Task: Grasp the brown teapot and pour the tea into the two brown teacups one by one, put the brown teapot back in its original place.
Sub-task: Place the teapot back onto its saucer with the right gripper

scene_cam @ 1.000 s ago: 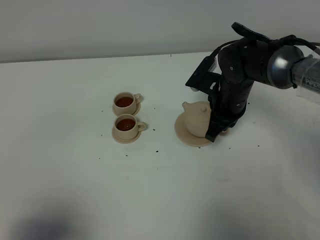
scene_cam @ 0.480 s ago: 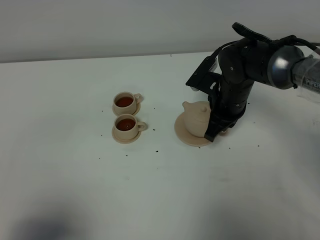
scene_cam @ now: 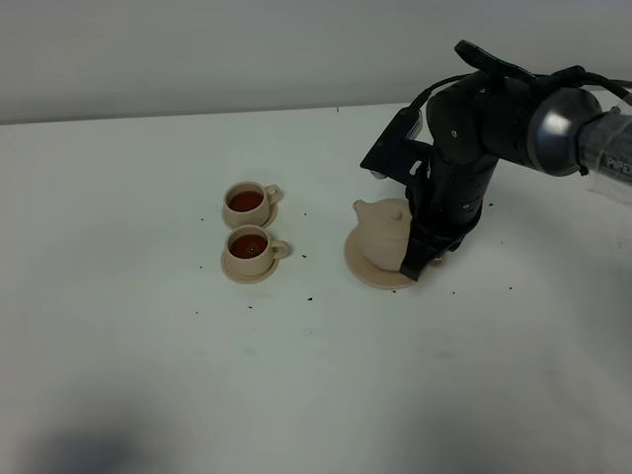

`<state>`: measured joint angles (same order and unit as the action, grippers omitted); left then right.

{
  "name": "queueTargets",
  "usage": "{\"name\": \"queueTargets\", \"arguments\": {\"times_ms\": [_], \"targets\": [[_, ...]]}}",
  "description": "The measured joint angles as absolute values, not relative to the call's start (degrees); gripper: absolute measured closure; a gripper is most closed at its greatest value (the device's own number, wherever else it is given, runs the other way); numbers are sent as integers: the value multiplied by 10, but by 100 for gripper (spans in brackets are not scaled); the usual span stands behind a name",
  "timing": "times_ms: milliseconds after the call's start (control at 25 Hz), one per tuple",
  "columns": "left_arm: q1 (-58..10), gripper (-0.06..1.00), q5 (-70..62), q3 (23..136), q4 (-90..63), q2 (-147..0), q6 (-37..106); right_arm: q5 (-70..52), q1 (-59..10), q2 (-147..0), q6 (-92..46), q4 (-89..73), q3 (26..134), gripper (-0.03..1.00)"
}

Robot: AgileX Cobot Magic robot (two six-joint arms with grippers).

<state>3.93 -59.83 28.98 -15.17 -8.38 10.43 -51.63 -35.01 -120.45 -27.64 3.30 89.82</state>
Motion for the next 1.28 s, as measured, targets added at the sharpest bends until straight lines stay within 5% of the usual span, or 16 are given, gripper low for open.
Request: {"name": "queueTargets", "arguments": {"times_ms": [1280], "targets": [[39,69,-598,290,-152,-84,104,-518,-350,-1205,-281,23,898,86]]}}
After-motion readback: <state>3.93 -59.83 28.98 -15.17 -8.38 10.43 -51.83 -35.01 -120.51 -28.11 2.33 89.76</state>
